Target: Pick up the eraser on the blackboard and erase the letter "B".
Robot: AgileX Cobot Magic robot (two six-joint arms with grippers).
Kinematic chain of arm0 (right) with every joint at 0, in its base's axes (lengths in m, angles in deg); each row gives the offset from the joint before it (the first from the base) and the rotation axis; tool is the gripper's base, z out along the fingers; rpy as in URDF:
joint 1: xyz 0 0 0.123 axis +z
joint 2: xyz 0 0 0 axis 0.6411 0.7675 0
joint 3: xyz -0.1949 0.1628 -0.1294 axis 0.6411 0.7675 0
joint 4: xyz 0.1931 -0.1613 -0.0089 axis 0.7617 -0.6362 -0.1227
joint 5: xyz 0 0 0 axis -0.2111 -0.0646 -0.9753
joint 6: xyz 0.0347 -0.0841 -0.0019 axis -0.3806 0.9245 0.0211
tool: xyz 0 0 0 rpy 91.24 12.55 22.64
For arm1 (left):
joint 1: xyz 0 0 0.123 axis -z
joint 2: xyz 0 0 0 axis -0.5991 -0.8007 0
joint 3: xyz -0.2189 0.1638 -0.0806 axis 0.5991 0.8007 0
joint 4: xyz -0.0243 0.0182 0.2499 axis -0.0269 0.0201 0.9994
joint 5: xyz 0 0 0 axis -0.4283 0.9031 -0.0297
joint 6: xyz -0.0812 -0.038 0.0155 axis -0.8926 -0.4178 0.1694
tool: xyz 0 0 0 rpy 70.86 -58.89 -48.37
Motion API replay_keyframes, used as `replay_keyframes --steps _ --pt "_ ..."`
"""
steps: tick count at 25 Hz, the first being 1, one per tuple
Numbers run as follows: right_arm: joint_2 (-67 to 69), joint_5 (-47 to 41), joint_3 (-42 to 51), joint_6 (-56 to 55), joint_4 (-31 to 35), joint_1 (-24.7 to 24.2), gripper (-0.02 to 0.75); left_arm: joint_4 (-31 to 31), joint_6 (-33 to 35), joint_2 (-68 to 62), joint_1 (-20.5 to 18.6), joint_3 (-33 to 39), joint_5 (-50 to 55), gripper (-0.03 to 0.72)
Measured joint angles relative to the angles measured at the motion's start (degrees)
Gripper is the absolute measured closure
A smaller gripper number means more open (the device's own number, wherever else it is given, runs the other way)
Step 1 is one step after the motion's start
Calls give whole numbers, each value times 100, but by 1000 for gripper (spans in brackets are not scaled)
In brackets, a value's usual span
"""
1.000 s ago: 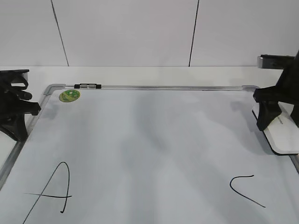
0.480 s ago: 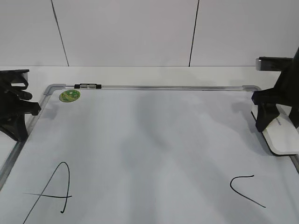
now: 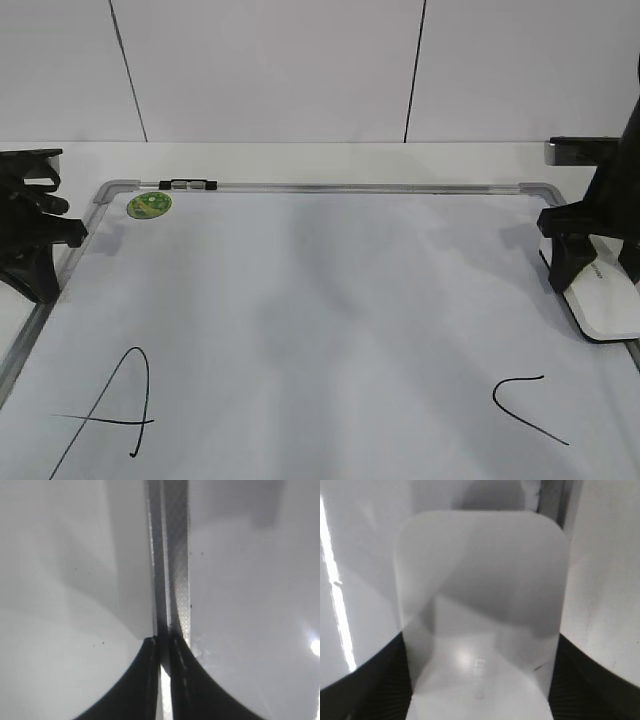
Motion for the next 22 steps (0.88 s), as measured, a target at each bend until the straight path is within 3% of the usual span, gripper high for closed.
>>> replay_keyframes --steps 22 --pt "0 -252 0 -383 -110 0 204 -9 0 0 0 0 6 666"
